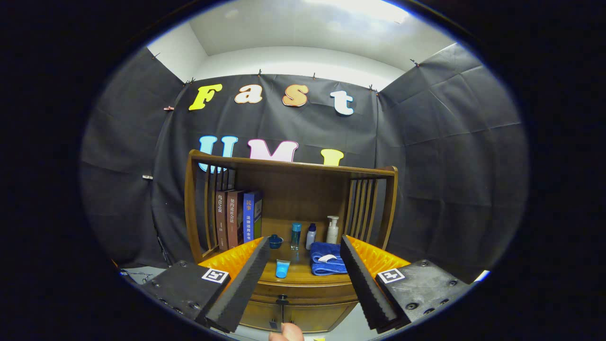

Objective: Pull open the drawer, take out the items inside it, and place them on the countertop above the cabinet.

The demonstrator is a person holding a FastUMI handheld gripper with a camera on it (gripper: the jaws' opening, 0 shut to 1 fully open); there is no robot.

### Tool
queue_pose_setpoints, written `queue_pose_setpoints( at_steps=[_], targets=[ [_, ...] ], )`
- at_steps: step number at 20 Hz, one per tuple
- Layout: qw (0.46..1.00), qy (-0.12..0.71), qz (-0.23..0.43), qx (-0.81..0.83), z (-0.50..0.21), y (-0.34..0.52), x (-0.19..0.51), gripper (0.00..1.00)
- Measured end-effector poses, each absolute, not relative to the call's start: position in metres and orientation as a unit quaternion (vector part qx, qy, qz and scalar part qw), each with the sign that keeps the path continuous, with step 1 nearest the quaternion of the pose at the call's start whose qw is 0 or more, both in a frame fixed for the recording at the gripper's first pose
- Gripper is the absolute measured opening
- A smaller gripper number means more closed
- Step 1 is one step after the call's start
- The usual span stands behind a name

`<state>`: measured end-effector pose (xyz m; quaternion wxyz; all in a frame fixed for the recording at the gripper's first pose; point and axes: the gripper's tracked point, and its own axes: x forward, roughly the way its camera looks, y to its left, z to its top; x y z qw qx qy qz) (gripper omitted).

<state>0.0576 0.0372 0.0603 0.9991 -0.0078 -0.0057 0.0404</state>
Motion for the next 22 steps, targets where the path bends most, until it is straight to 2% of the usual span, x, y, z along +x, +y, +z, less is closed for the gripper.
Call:
queue_pose_setpoints(
  at_steps=[22],
  targets=[
    [0.999,0.005,0.034,0.005,0.058,0.029,0.057,0.98]
  ],
)
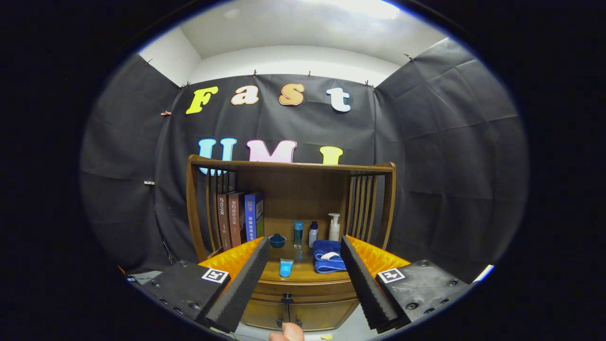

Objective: Pull open the drawer, take out the items inside it, and place them on the countertop above the cabinet.

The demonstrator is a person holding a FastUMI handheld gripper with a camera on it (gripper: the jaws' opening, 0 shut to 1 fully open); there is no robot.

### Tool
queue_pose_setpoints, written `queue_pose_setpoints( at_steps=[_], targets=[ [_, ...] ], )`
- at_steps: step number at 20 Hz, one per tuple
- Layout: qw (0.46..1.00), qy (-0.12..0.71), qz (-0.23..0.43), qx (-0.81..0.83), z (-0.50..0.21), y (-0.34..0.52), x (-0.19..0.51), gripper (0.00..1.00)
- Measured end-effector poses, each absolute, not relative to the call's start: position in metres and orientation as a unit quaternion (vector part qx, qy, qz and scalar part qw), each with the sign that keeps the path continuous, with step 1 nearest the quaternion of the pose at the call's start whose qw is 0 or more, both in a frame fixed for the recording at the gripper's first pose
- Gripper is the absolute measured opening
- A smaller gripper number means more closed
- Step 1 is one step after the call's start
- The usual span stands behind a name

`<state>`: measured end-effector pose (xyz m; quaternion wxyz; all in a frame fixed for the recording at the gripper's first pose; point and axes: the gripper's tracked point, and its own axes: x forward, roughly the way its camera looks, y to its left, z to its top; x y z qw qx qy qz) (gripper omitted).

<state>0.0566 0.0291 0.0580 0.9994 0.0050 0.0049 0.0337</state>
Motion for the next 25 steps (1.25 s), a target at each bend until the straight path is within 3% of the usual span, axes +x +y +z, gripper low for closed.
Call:
queue_pose_setpoints(
  at_steps=[25],
  targets=[
    [1.0,0.002,0.02,0.006,0.059,0.015,0.054,0.98]
  ],
)
